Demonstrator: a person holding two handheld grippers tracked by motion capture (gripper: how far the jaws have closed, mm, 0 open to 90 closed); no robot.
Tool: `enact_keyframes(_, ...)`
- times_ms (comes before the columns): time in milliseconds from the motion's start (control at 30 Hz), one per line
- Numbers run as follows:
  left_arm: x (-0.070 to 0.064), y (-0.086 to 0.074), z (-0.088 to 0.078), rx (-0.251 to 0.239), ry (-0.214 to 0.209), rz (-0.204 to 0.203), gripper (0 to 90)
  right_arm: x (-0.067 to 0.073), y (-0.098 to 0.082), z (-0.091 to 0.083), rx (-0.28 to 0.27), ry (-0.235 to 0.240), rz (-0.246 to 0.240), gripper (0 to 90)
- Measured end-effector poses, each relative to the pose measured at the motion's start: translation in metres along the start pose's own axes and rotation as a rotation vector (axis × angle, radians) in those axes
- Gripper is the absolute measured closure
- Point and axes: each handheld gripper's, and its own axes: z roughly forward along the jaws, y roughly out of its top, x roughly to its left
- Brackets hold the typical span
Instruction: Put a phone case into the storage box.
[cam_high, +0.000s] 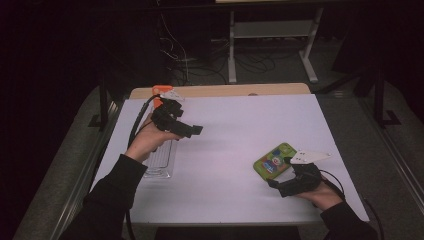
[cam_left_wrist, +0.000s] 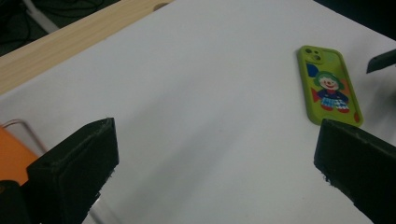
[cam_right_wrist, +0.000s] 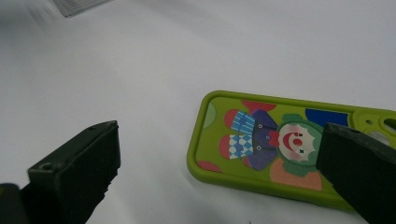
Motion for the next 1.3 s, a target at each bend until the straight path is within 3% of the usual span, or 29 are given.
enact_keyframes(267, -0.028, -0.022, 0.015, 0.010, -0.033, 0.076, 0.0, 0.002, 0.002, 0.002, 0.006, 0.007, -0.008, 0.0)
enact_keyframes(367, -0.038, -0.034, 0.020, 0.000, -0.062, 0.069, 0.0, 0.002, 0.002, 0.002, 0.005, 0.004, -0.012, 0.0)
enact_keyframes(500, -0.047, -0.048, 0.026, 0.029, -0.085, 0.099, 0.0, 0.003, 0.003, 0.002, 0.009, -0.001, -0.005, 0.0)
enact_keyframes(700, -0.064, -0.071, 0.038, 0.027, -0.108, 0.118, 0.0, 0.004, 0.005, 0.002, 0.018, -0.009, 0.002, 0.0)
enact_keyframes(800, -0.068, -0.081, 0.046, 0.005, -0.111, 0.117, 0.0, 0.003, 0.006, 0.004, 0.020, -0.019, 0.003, 0.0)
enact_keyframes(900, -0.074, -0.089, 0.055, 0.035, -0.116, 0.129, 0.0, 0.004, 0.009, 0.004, 0.026, -0.018, 0.023, 0.0)
enact_keyframes(1133, -0.073, -0.090, 0.058, 0.046, -0.125, 0.158, 0.0, 0.005, 0.020, 0.006, 0.067, -0.031, 0.068, 0.0)
enact_keyframes(1300, -0.072, -0.091, 0.060, 0.046, -0.137, 0.139, 0.0, 0.003, 0.031, 0.011, 0.099, -0.039, 0.076, 3.5)
